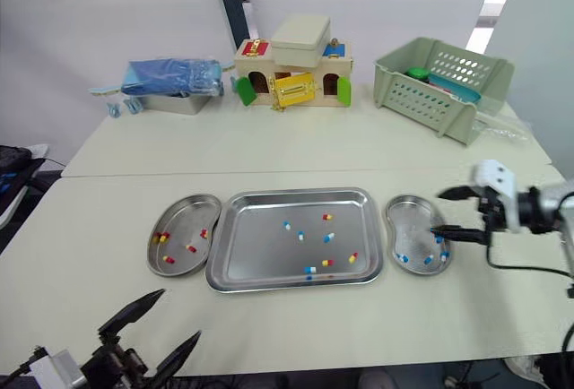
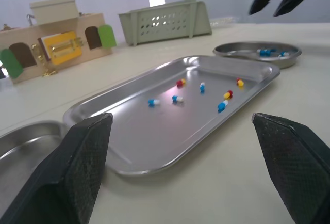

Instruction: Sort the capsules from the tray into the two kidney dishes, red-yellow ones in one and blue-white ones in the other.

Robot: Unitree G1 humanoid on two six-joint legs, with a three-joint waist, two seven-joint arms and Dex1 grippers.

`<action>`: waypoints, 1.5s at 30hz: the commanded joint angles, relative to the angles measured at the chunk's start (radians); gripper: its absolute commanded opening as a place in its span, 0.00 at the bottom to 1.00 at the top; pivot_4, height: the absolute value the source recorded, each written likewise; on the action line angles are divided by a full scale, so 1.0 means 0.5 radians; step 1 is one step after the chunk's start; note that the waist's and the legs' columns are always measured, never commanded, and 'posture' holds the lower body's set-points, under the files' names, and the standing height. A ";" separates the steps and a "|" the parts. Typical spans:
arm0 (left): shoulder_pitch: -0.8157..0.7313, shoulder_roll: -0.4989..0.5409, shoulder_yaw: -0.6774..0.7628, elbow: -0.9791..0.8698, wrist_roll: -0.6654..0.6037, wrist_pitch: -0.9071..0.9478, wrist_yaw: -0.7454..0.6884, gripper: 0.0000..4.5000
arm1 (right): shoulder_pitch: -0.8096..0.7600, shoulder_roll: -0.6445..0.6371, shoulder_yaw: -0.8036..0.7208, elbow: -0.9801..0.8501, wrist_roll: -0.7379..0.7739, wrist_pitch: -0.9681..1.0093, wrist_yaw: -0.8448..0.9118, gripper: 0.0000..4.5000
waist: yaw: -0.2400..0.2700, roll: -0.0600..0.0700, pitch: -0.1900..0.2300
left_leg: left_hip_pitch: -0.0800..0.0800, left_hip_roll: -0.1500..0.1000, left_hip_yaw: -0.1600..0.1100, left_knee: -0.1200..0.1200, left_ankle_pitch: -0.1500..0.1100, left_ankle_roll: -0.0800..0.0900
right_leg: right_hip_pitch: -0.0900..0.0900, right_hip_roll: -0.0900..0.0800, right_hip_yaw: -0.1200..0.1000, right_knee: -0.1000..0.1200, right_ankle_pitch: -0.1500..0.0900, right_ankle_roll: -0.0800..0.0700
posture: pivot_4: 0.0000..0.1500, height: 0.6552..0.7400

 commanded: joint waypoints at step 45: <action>0.291 -0.321 -0.218 -0.184 0.365 -0.183 0.696 1.00 | -0.712 1.540 1.108 0.502 -0.744 0.670 -1.168 0.40 | -0.021 -0.004 -0.001 | -0.004 -0.002 -0.001 -0.001 0.000 0.000 | -0.010 -0.002 0.001 0.003 0.000 -0.001 | 1.00 1.00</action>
